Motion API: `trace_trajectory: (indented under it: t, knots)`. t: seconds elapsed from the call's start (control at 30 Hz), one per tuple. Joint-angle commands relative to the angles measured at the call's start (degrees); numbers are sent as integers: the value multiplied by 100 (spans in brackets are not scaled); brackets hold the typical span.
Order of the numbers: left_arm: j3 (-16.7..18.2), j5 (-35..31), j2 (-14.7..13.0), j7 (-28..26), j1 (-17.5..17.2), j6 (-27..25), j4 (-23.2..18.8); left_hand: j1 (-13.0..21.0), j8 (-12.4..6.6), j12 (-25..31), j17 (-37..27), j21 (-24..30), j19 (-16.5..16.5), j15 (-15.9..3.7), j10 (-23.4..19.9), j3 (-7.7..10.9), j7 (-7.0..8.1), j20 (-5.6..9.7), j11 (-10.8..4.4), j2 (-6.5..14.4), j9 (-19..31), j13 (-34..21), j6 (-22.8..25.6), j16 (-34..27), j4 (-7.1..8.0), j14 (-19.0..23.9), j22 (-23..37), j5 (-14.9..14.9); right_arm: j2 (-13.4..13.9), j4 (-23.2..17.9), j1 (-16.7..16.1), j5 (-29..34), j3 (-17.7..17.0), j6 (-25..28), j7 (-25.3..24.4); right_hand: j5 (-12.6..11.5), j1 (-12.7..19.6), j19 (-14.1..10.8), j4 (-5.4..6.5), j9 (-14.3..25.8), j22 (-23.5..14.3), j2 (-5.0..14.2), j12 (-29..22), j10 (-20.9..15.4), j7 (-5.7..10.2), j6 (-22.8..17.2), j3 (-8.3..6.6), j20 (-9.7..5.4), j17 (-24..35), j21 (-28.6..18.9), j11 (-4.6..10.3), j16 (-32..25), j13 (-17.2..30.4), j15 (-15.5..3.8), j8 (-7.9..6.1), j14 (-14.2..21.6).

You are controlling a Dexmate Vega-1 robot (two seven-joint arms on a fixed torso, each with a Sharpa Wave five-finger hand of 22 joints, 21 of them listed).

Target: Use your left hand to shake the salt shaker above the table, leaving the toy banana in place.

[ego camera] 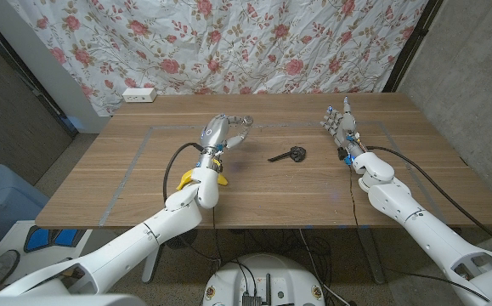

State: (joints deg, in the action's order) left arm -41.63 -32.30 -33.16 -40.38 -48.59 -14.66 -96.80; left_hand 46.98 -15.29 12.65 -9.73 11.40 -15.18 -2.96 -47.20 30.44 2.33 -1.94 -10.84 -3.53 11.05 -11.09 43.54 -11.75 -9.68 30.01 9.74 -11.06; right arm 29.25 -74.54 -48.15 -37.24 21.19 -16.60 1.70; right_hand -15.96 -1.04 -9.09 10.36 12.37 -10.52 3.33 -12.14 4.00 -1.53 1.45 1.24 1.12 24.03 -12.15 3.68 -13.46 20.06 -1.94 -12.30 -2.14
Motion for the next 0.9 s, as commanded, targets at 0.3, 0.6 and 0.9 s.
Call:
trace_trajectory:
  t: [0.3,0.6,0.9]
  knots:
    - [-6,-983,-376,125,238,61,-124,11,1,-3,-8,-12,-77,-679,-214,-61,-39,26,-138,58,36,-14,134,24,-4,81,14,-5,2,-6,-1,-1,-1,4,-2,-33,-3,-49,32,21,-30,585,-17,40,-52,7,7,6,30,-35,9,-25,16,-191,-20,-37]
    - [-22,-1315,-480,196,331,69,-119,30,0,-3,-7,-12,-91,-703,-244,-69,-25,32,-151,72,37,-18,162,23,-12,105,14,-9,2,-6,-2,-1,-1,5,-2,-32,-3,-49,32,21,-30,586,-22,29,-53,6,7,5,30,-35,3,-25,16,-191,-20,-38]
    - [-76,-1696,-595,166,472,173,-49,54,5,-5,-8,-5,-122,-728,-269,-78,2,21,-157,84,39,-22,179,23,-21,128,14,-13,3,-7,-2,-1,-1,5,-2,-32,-3,-50,32,21,-30,586,-16,43,-54,8,7,2,30,-36,5,-26,16,-194,-20,-35]
